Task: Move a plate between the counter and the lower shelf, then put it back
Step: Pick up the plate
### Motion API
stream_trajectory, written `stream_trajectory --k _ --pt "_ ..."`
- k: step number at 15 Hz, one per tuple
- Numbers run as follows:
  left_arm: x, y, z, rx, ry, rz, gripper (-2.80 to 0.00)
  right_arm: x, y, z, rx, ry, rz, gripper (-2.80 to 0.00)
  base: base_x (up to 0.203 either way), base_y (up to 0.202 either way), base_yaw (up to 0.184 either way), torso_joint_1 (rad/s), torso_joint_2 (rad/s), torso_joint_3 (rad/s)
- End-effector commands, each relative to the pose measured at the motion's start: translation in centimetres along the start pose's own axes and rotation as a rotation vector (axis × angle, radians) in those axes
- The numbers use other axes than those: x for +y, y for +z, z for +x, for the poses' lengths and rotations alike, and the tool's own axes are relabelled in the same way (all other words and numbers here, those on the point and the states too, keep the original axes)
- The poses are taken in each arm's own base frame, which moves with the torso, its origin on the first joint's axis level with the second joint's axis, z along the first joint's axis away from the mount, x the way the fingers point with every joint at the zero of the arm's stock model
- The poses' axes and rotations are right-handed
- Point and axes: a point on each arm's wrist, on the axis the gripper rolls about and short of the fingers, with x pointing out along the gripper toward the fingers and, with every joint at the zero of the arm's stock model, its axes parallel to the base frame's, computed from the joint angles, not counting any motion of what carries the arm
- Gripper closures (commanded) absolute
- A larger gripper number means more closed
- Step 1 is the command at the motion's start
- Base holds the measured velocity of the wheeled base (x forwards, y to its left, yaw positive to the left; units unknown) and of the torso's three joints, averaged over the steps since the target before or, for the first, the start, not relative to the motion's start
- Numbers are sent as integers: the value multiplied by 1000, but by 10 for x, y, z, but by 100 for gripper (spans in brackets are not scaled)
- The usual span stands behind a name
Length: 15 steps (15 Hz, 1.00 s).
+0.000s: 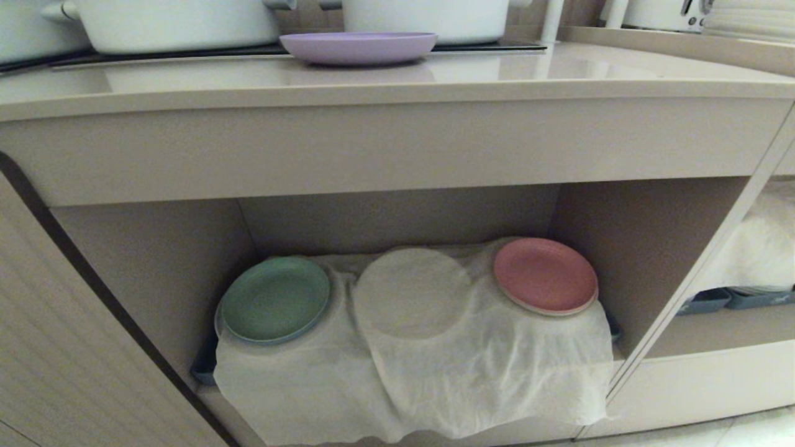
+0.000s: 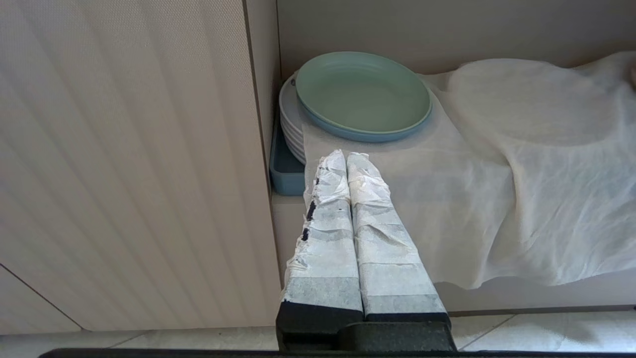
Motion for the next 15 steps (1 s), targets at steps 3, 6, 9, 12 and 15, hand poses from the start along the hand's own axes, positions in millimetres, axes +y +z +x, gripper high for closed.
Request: stream_trajectory --k 3,6,9,12,15 --pt "0 0 0 -1 1 -2 0 0 0 0 1 1 0 0 0 0 0 0 0 0" --pt "0 0 0 0 1 -2 0 0 0 0 1 2 1 0 0 0 0 0 0 0" --pt "0 0 0 -2 1 -2 0 0 0 0 1 1 0 0 0 0 0 0 0 0" --pt "0 0 0 -2 1 -2 0 0 0 0 1 2 14 0 0 0 0 0 0 0" --pt "0 0 0 -2 1 -2 0 0 0 0 1 2 14 0 0 0 0 0 0 0"
